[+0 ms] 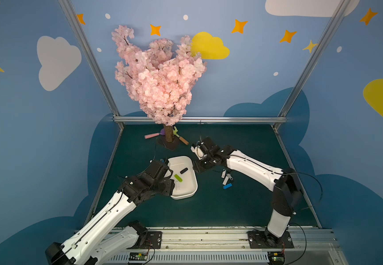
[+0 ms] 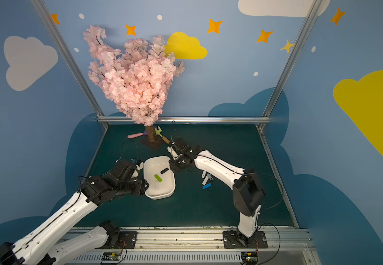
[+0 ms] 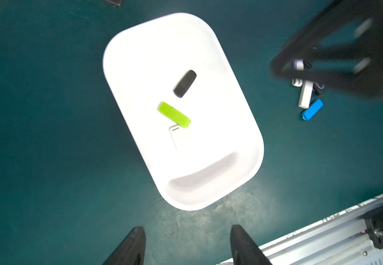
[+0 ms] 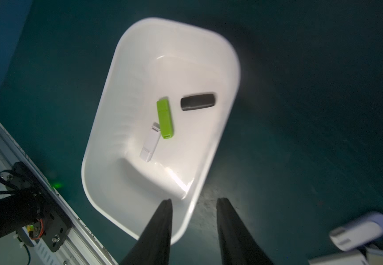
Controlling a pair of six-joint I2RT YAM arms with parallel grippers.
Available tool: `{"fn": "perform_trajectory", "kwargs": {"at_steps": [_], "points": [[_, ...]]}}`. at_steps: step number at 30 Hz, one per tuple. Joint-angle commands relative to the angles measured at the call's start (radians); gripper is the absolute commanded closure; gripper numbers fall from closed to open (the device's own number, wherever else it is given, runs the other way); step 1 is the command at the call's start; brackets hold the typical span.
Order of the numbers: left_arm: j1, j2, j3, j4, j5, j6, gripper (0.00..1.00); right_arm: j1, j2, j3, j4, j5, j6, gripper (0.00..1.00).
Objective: Put the usb flash drive into the storage box
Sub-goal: Pick up the USB flash from the center of the board.
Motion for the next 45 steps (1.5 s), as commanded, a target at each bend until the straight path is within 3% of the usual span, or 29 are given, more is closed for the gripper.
{"fn": "perform_trajectory", "kwargs": {"at_steps": [1, 4, 9, 12, 14, 19, 24, 32, 45], "points": [[-0.018, 0.006, 0.034, 0.056, 0.112, 0.049, 0.38, -0.146, -0.151, -0.134, 0.009, 0.024, 0.000, 0.61], [-0.103, 0.090, 0.119, 0.070, 0.084, 0.049, 0.39, -0.303, -0.252, -0.284, 0.054, -0.004, 0.024, 0.61], [-0.322, 0.413, 0.305, 0.105, 0.018, 0.082, 0.40, -0.579, -0.330, -0.508, 0.180, -0.131, 0.082, 0.60], [-0.399, 0.619, 0.411, 0.139, 0.024, 0.087, 0.43, -0.682, -0.325, -0.581, 0.250, -0.204, 0.135, 0.60], [-0.428, 0.760, 0.507, 0.153, 0.091, 0.099, 0.43, -0.721, -0.326, -0.652, 0.347, -0.226, 0.187, 0.60], [-0.465, 1.085, 0.776, 0.094, 0.118, 0.163, 0.49, -0.767, -0.328, -0.703, 0.383, -0.184, 0.219, 0.60], [-0.462, 1.238, 0.912, 0.090, 0.119, 0.178, 0.50, -0.782, -0.370, -0.737, 0.409, -0.142, 0.224, 0.60], [-0.443, 1.367, 1.053, 0.047, 0.125, 0.219, 0.50, -0.789, -0.360, -0.741, 0.426, -0.180, 0.233, 0.60], [-0.381, 1.441, 1.092, 0.045, 0.163, 0.245, 0.53, -0.796, -0.340, -0.745, 0.445, -0.199, 0.239, 0.61]]}}
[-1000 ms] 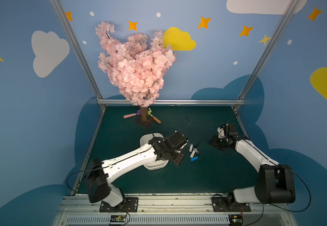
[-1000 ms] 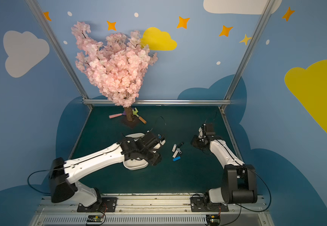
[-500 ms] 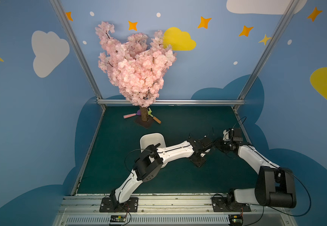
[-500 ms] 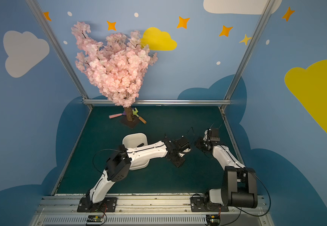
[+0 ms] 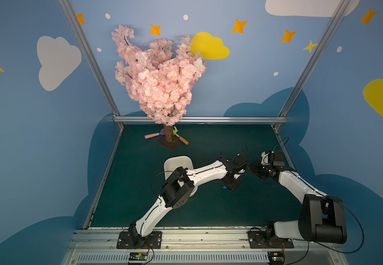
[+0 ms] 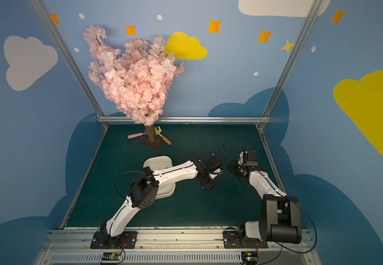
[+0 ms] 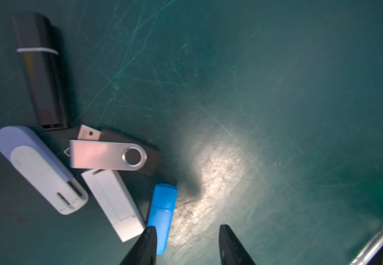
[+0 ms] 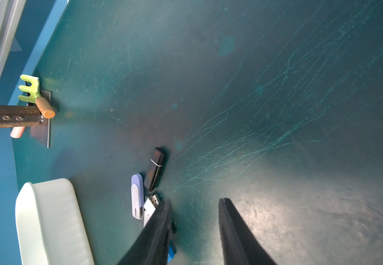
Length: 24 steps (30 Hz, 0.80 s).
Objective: Put the usb flash drive into the storage box
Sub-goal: Pick up the USB flash from the center of the board.
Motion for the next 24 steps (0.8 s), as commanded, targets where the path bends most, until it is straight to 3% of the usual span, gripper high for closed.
{"fn": "perform_trajectory", "kwargs": {"at_steps": [1, 24], "points": [[0.015, 0.033, 0.017, -0.025, 0.033, 0.019, 0.53, -0.006, 0.011, -0.004, 0.017, -0.017, 0.008, 0.61], [-0.005, 0.056, -0.037, -0.016, -0.009, 0.025, 0.54, -0.006, 0.068, 0.008, 0.030, -0.057, 0.019, 0.61]]}}
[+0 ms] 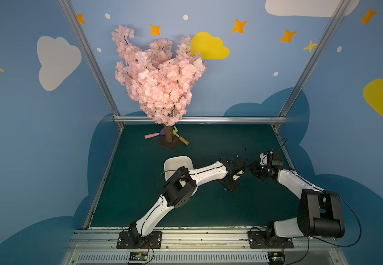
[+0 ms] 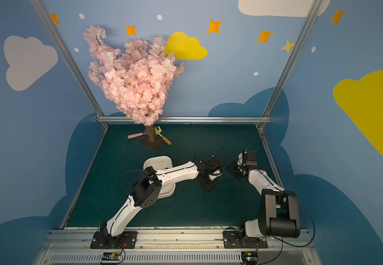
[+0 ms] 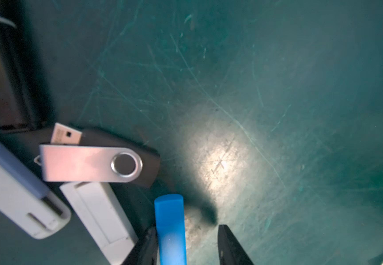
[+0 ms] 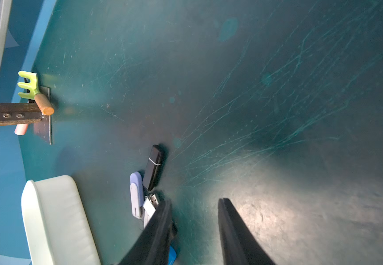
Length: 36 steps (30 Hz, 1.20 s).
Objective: Put the usb flash drive into the storage box
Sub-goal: Pick up the USB flash from the center of the board.
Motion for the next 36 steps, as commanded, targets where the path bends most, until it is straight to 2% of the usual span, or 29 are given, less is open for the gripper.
{"fn": "perform_trajectory", "kwargs": {"at_steps": [1, 7, 19, 28, 36], "points": [[-0.004, 0.021, -0.034, -0.029, -0.028, 0.003, 0.55, -0.003, 0.017, 0.009, 0.014, -0.014, 0.005, 0.61], [-0.013, 0.019, -0.052, -0.060, -0.126, -0.026, 0.62, -0.004, 0.016, 0.008, 0.016, -0.022, 0.006, 0.61], [-0.018, 0.030, -0.050, -0.067, -0.142, -0.053, 0.78, -0.003, 0.023, 0.013, 0.012, -0.029, 0.008, 0.61], [-0.038, -0.059, -0.065, -0.044, -0.134, -0.061, 0.85, -0.004, 0.025, 0.016, 0.009, -0.038, 0.006, 0.61], [-0.049, -0.216, -0.077, -0.047, -0.089, -0.068, 0.88, -0.004, 0.028, 0.017, 0.008, -0.041, 0.006, 0.61]]}}
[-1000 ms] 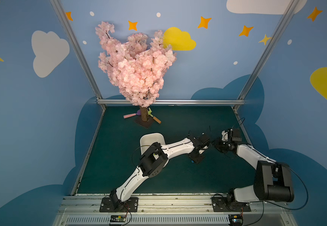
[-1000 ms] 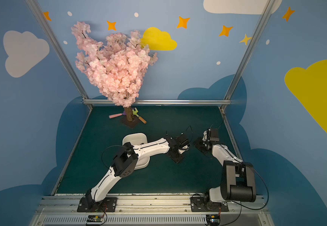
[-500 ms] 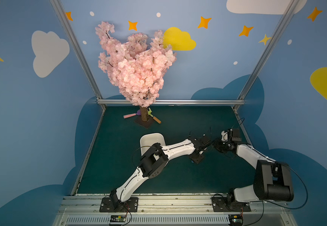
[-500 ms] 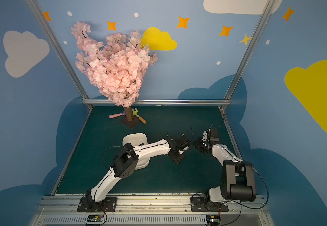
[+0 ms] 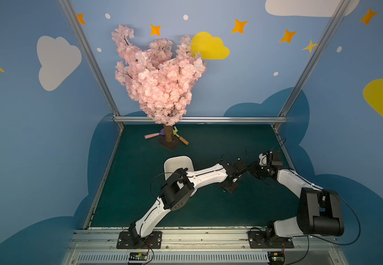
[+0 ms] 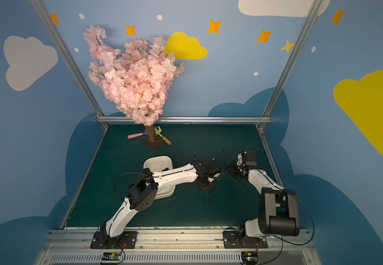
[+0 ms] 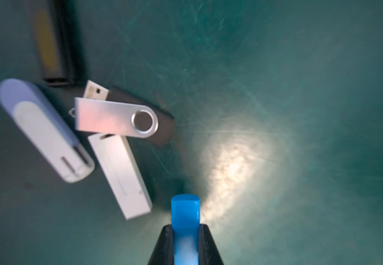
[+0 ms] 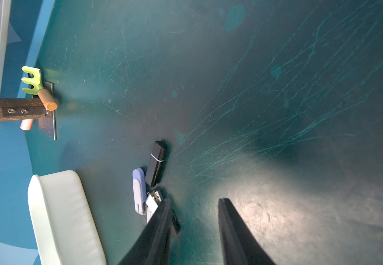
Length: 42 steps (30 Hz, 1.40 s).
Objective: Put the usb flash drive into the storage box
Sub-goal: Pick up the USB flash from the center of the board, then place the USB flash in the storage box.
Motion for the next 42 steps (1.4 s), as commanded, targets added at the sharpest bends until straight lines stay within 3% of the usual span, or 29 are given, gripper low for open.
{"fn": "perform_trajectory", "kwargs": {"at_steps": [1, 5, 8, 15, 19, 31, 35, 42], "points": [[-0.004, -0.124, -0.004, -0.031, 0.018, -0.010, 0.88, -0.004, 0.013, 0.017, 0.007, -0.012, 0.002, 0.61], [0.005, -0.241, -0.079, -0.065, -0.056, -0.019, 0.88, -0.004, 0.018, 0.017, 0.007, -0.020, 0.002, 0.61], [0.048, -0.372, -0.210, -0.068, -0.127, -0.063, 0.87, -0.003, 0.014, 0.017, 0.006, -0.017, 0.000, 0.62], [0.269, -0.671, -0.603, 0.005, -0.134, -0.181, 0.85, 0.014, 0.019, 0.031, -0.014, -0.009, -0.011, 0.61], [0.356, -0.731, -0.761, 0.088, -0.088, -0.247, 0.84, 0.029, 0.019, 0.038, -0.022, -0.001, -0.016, 0.61], [0.376, -0.548, -0.752, 0.127, -0.100, -0.242, 0.84, 0.095, 0.000, 0.067, -0.082, 0.097, -0.065, 0.61], [0.375, -0.519, -0.746, 0.132, -0.090, -0.236, 0.75, 0.128, 0.004, 0.086, -0.099, 0.100, -0.090, 0.61], [0.374, -0.552, -0.724, 0.099, -0.090, -0.232, 0.51, 0.212, 0.026, 0.138, -0.160, 0.167, -0.132, 0.60]]}}
